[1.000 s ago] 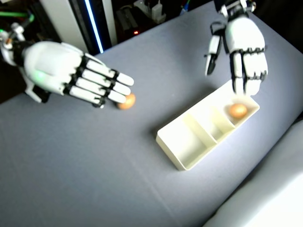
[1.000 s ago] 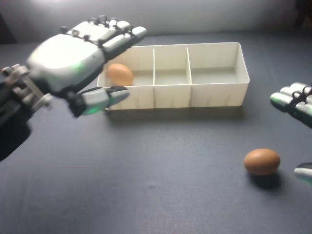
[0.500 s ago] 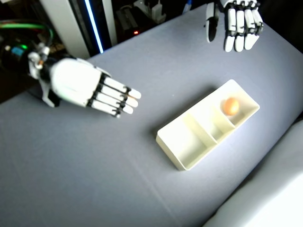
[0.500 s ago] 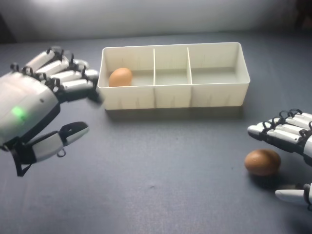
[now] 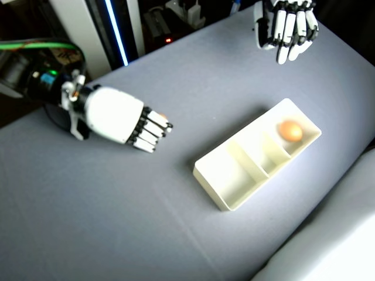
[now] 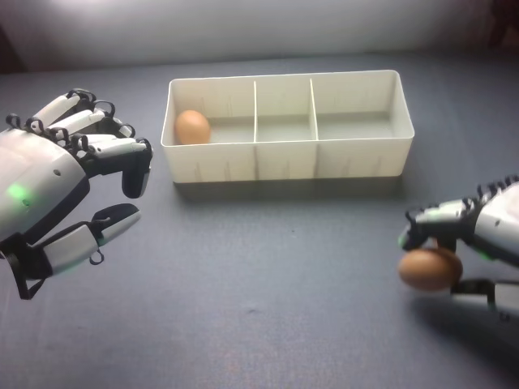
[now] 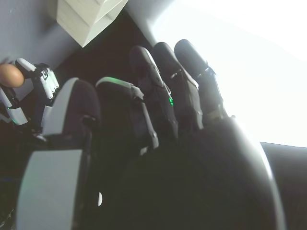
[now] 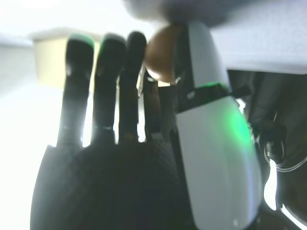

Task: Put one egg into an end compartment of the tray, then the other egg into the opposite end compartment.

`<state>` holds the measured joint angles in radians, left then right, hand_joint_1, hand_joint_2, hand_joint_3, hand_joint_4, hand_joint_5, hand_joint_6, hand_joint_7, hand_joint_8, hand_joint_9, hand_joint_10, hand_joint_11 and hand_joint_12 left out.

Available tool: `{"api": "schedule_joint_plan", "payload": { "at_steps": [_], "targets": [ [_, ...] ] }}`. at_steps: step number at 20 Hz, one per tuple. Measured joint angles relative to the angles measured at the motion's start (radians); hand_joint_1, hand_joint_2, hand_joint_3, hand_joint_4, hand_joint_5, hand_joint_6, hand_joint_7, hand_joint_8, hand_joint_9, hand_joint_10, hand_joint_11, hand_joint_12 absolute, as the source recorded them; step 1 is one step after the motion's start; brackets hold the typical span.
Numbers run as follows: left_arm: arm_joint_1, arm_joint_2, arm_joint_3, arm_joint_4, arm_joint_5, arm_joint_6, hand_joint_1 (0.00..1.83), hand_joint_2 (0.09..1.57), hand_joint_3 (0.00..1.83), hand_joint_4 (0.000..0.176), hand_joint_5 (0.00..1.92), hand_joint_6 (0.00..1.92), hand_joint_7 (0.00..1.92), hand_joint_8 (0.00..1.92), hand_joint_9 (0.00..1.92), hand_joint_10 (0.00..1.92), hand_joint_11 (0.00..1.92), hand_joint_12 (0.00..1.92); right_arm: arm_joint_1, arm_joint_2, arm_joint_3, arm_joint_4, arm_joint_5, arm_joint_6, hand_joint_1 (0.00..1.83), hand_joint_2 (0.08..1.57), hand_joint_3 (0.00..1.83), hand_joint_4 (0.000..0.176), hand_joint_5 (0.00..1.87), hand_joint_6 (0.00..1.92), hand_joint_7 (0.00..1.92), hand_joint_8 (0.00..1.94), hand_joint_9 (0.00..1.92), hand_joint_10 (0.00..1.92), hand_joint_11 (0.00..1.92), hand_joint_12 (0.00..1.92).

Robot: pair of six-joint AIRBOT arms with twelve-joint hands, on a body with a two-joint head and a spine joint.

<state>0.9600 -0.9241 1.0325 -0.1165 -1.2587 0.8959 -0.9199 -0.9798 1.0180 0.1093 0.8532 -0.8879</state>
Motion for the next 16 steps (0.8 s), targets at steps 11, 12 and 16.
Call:
{"api": "schedule_joint_plan", "payload": {
  "at_steps": [11, 12, 16],
  "targets": [
    [0.029, -0.001, -0.006, -0.038, -0.038, -0.011, 0.77, 1.39, 0.0, 0.0, 0.36, 0.32, 0.5, 0.02, 0.15, 0.73, 0.0, 1.44, 0.243, -0.043, 0.139, 0.048, 0.073, 0.01, 1.28, 1.32, 0.0, 0.0, 0.58, 1.59, 0.61, 1.51, 0.54, 1.77, 0.37, 1.92],
    [0.029, -0.003, -0.006, -0.035, -0.04, -0.012, 0.77, 1.4, 0.0, 0.0, 0.35, 0.29, 0.49, 0.01, 0.14, 0.68, 0.0, 1.38, 0.273, -0.06, 0.168, 0.053, 0.055, 0.009, 1.19, 1.32, 0.0, 0.0, 0.57, 1.44, 0.69, 1.66, 0.7, 1.83, 0.69, 1.92],
    [0.031, -0.011, 0.002, -0.029, -0.04, -0.024, 0.74, 1.39, 0.0, 0.0, 0.24, 0.17, 0.49, 0.01, 0.16, 0.76, 0.0, 1.44, 0.34, -0.124, 0.288, 0.114, -0.087, 0.004, 1.11, 1.37, 0.0, 0.0, 0.67, 1.51, 0.42, 1.76, 0.21, 1.7, 0.26, 1.92]
  ]
}}
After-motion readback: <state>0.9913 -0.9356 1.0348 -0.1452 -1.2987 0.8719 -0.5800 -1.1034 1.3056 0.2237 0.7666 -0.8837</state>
